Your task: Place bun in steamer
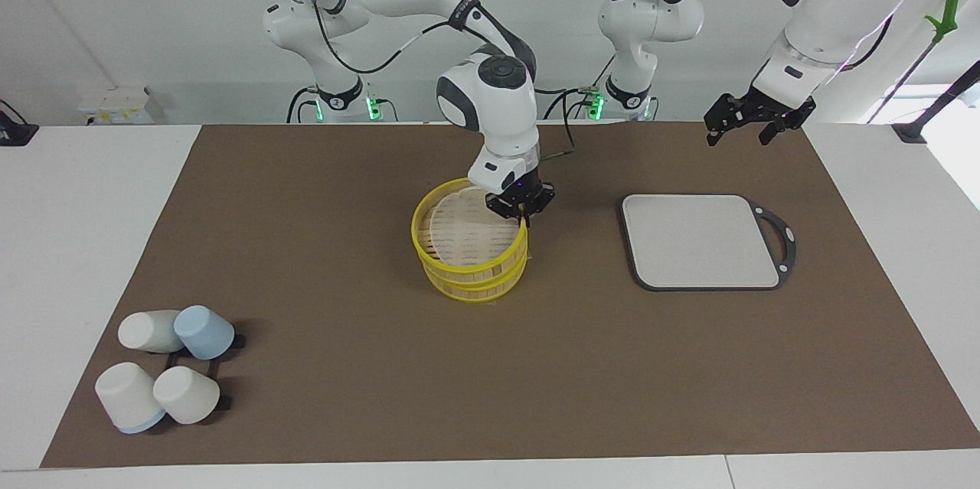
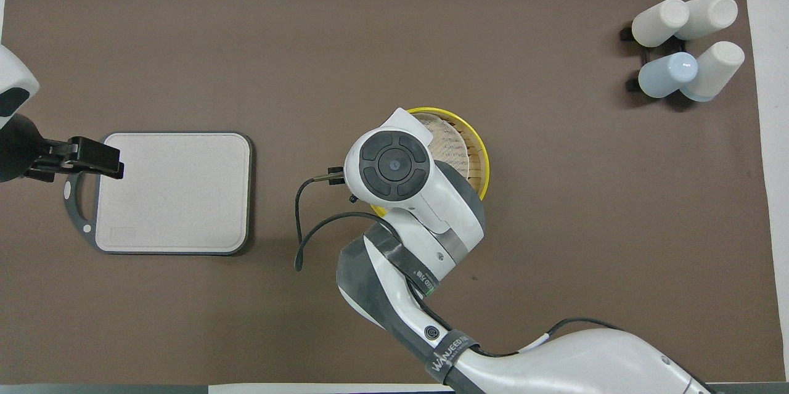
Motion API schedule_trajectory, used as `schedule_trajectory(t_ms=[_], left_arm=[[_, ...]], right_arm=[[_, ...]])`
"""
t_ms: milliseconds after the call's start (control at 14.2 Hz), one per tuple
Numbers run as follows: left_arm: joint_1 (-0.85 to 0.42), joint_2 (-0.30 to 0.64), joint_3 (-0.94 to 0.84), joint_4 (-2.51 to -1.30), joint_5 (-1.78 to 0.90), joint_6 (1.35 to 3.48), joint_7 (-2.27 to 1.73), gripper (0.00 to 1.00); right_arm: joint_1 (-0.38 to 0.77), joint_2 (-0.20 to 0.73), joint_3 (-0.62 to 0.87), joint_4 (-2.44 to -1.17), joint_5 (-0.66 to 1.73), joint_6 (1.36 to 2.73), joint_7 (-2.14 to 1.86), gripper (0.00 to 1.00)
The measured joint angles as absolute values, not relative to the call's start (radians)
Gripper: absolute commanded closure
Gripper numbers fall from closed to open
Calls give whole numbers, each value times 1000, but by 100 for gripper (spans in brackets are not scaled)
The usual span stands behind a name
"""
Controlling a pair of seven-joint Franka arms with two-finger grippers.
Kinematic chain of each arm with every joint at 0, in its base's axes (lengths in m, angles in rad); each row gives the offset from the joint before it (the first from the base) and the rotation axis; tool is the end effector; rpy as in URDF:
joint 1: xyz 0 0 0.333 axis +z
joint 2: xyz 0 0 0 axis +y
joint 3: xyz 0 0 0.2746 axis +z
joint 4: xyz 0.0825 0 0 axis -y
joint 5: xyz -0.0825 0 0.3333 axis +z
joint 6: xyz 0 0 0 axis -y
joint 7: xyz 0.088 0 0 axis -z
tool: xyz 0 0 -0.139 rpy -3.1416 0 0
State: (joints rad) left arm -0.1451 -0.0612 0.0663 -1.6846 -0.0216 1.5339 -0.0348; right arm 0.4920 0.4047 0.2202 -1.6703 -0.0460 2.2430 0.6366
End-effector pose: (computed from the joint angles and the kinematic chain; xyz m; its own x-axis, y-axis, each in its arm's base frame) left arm 0.4763 -0.0399 0.5307 0.9949 -0.0450 -0.0903 -0.0431 -0.9988 0.0225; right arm 0.4829 0.3977 0.3471 0.9910 0.0673 0.1153 0.0835 -0.9863 -0.1419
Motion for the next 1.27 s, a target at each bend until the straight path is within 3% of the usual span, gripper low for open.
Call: schedule_trajectory(t_ms=[494, 635, 705, 1269], left_arm=[[-137, -62, 64, -1680, -22, 1558, -35, 0], [-137, -62, 64, -1680, -22, 1561, -35, 0], [-137, -63, 64, -1679, -22, 1562, -35, 0], [-136, -63, 64, -1680, -22, 1564, -35, 0]], right_arm=[[491, 413, 223, -1704, -46, 2323, 641, 100], [491, 413, 223, -1705, -46, 2324, 641, 84], [491, 413, 223, -1708, -46, 2331, 641, 69], [491, 420, 223, -1714, -46, 2374, 641, 60]])
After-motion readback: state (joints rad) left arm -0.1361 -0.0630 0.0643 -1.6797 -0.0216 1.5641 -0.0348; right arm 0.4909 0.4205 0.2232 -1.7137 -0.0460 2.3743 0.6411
